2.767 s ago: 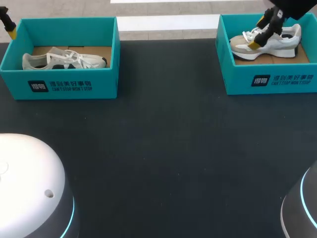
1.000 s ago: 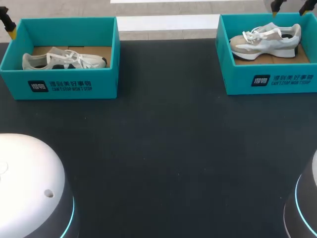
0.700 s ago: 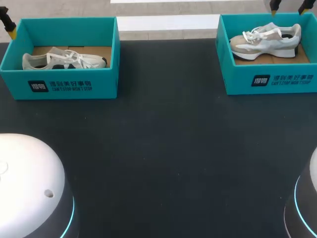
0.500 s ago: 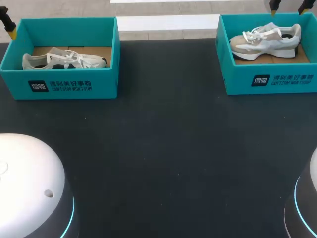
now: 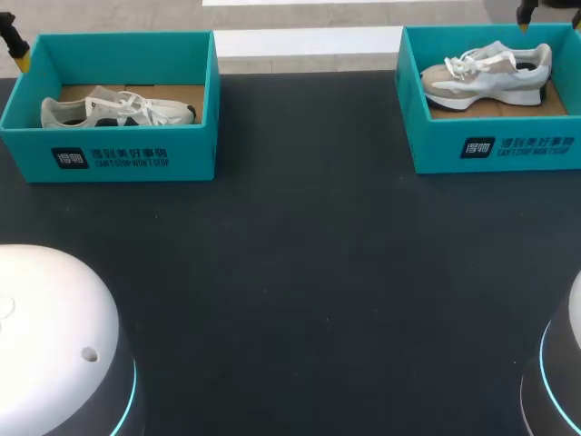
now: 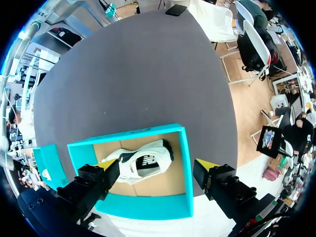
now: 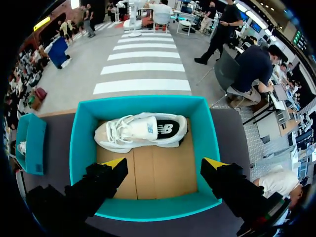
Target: Take the shoe out of the shoebox, open the shoe tongue, remove and reinsert the insole, then place the shoe into the shoebox
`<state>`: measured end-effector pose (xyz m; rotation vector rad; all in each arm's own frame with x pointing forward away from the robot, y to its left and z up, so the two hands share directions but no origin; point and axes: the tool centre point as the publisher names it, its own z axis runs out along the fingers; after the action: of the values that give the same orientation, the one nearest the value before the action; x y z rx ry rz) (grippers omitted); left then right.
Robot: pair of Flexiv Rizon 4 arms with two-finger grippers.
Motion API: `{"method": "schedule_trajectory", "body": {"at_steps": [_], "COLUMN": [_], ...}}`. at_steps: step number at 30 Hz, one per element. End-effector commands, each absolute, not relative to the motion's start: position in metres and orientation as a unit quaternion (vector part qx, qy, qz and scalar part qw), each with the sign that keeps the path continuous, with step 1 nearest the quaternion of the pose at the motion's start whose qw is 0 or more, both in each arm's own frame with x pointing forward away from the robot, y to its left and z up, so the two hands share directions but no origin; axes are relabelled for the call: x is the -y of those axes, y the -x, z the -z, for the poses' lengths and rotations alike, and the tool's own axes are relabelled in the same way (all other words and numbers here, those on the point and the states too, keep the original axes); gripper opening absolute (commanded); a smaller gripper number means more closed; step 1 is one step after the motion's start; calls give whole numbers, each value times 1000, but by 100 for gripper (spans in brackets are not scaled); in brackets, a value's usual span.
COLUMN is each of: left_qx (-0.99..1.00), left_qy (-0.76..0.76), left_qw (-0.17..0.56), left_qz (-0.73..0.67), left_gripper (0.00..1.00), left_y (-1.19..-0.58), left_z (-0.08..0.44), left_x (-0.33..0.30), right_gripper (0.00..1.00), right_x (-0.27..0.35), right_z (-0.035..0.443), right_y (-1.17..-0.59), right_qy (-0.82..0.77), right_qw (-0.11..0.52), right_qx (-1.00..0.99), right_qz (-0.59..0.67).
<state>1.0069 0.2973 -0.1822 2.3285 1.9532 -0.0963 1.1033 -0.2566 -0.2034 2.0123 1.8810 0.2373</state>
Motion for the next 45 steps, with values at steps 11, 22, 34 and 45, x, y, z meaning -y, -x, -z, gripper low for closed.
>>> {"method": "schedule_trajectory", "body": {"at_steps": [11,22,34,45], "left_qx": [-641,-641,-641,-641], "left_qy": [-765,-765,-765,-765], "left_qw": [50,50,50,50], "left_qz": [31,31,31,31], "left_gripper": [100,100,100,100], "left_y": [-1006,-1006,-1006,-1006], "left_z": [182,182,182,182], "left_x": [-297,-297,-297,-297], "right_gripper": [80,63,60,60], "right_x": [290,303,322,334], "right_z": [262,297,323,342], "right_y": [-1167,-1191,-1195,-1202], "right_qy": [-734,-730,-719,-710], "right_qw": [156,137,145,143], "right_qx": [-660,-669,-679,-688], "right_qz": [-15,11,25,34]}}
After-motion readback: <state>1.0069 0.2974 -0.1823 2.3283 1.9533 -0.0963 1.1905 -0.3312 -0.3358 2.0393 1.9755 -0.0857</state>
